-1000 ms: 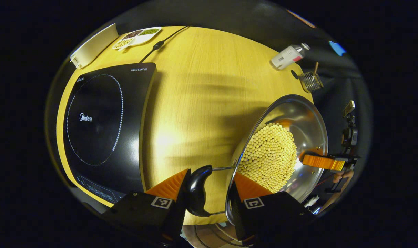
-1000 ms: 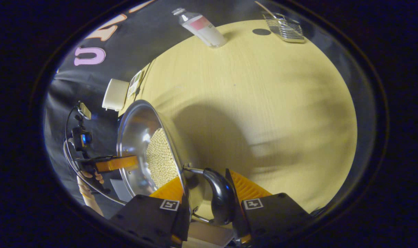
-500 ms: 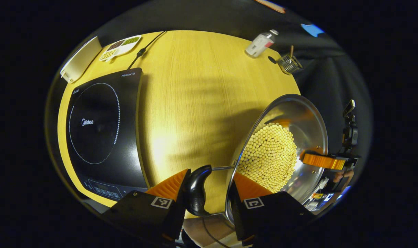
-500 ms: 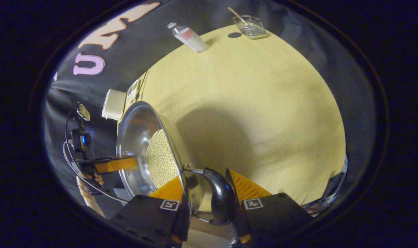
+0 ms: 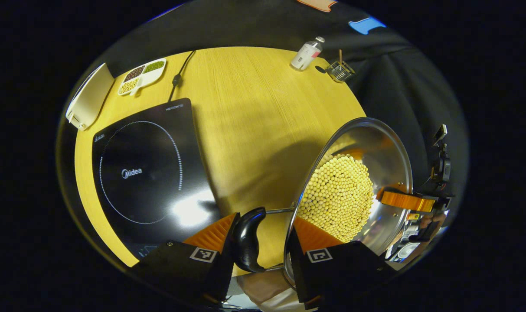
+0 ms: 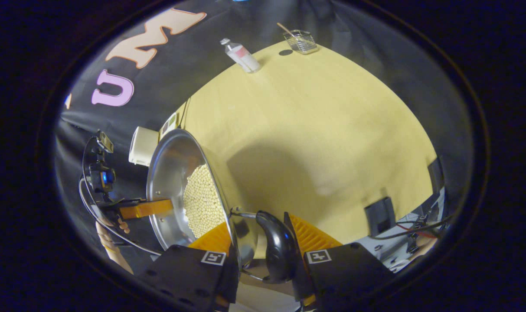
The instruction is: First push the handle of the pot to place it horizontally, then grasp the pot with both hands and set it on the induction cooktop.
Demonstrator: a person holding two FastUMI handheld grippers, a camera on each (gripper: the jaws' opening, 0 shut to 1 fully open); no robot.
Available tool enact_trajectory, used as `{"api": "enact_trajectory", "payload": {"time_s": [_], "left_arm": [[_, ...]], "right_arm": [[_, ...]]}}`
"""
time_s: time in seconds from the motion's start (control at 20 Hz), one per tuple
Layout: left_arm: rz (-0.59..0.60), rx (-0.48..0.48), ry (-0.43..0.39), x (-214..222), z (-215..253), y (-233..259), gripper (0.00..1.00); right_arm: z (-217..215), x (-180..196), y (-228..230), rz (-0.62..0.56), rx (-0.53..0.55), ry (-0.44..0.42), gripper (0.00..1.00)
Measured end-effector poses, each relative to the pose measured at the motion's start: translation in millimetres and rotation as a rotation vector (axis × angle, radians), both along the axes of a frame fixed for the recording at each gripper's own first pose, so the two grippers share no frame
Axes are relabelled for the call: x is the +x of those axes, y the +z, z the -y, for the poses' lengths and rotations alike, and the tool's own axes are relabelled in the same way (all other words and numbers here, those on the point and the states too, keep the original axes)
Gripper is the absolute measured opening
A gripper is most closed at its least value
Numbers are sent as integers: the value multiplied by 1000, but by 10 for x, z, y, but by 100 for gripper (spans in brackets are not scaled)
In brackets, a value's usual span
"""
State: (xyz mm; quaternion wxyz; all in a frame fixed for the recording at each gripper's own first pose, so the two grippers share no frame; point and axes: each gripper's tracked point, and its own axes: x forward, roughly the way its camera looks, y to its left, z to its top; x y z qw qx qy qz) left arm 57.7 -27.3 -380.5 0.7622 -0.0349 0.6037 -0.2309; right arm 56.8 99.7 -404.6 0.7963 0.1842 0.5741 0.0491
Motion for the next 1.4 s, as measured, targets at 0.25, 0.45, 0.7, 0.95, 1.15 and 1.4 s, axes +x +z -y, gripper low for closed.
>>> {"api": "enact_trajectory", "payload": {"time_s": [0.25,0.45,0.7,0.95,1.15,1.4], "left_arm": [[48,-6,-28,79,-635,83,63],[63,-12,-15,144,-1118,63,60],[77,-9,48,268,-1668,15,60],[94,33,102,451,-2170,-23,61],[129,82,131,697,-2504,-21,60],[161,129,146,921,-2804,-119,60]], "right_arm": [[-764,-85,-18,42,-5,-21,52],[-1240,-83,-44,54,-16,-2,52],[-1797,117,-141,55,-25,55,46],[-2351,380,-300,29,-3,129,46],[-2730,658,-421,28,20,156,46],[-3074,885,-622,28,18,145,46]]}}
